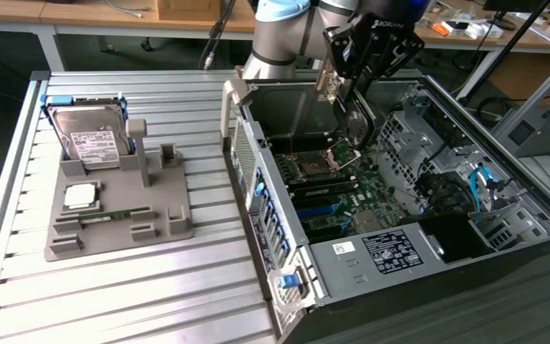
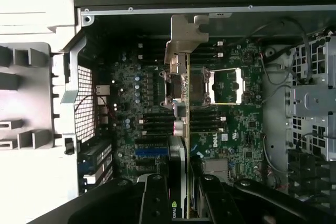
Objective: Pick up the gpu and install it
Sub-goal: 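Pick up the gpu and move the gpu toward the slot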
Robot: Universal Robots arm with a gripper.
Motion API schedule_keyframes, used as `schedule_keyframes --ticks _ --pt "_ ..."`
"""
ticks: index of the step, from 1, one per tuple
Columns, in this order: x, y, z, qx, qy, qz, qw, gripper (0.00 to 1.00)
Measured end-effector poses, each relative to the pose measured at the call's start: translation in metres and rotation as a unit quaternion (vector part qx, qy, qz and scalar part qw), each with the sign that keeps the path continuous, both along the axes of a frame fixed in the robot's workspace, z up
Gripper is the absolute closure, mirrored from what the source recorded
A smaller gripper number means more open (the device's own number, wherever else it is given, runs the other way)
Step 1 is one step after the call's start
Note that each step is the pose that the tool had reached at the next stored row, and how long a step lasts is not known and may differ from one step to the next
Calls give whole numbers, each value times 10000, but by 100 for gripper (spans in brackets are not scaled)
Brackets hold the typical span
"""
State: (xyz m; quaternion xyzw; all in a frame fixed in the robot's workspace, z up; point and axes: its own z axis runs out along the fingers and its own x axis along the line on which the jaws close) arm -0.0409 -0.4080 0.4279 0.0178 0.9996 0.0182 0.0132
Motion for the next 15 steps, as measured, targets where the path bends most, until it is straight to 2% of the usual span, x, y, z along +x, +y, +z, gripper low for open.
schedule_keyframes --ticks 15 --pt "104 -18 -30 -2 0 0 10000 73"
